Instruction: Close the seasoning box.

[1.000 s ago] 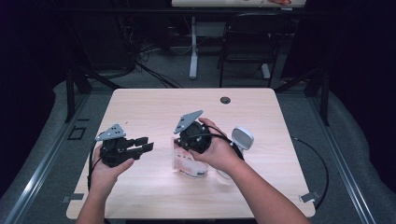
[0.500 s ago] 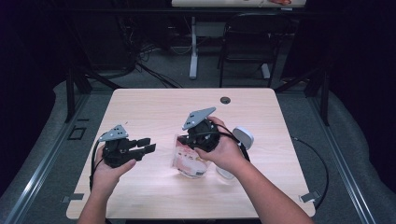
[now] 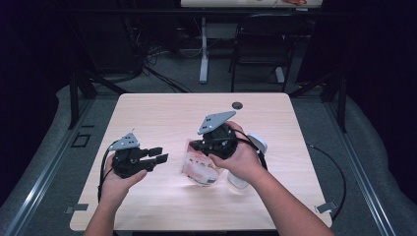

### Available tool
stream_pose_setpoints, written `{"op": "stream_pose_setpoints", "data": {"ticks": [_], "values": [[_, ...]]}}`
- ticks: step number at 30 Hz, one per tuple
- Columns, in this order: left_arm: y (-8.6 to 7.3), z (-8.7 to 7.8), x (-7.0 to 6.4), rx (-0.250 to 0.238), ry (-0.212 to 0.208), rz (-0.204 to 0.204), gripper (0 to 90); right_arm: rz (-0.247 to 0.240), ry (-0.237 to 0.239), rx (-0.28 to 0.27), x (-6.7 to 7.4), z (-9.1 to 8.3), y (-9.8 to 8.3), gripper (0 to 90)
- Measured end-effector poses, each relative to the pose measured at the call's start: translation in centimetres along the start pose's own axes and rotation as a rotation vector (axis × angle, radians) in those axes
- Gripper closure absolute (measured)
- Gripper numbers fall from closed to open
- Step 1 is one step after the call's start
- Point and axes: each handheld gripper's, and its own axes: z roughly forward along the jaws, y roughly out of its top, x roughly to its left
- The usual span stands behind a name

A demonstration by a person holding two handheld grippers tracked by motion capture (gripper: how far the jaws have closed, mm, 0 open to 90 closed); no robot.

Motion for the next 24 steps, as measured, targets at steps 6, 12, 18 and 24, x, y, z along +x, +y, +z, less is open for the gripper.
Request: {"op": "stream_pose_setpoints", "data": {"ticks": [6,12,18,24], "values": [[-0.2,0.7,-0.3,0.005,-0.023,0.006,61.4,-0.002,-0.004,-0.02,0.0,-0.5,0.0,90.0],[-0.2,1.1,-0.8,0.0,-0.033,0.036,61.2,-0.006,-0.008,-0.029,0.1,-0.9,0.0,90.0],[-0.3,1.3,-1.0,0.003,-0.057,0.025,61.8,0.003,-0.01,-0.042,0.0,-1.3,-0.2,90.0],[-0.4,1.7,-1.2,0.008,-0.065,0.024,61.7,0.011,-0.02,-0.054,-0.1,-1.8,-0.3,90.0]]}}
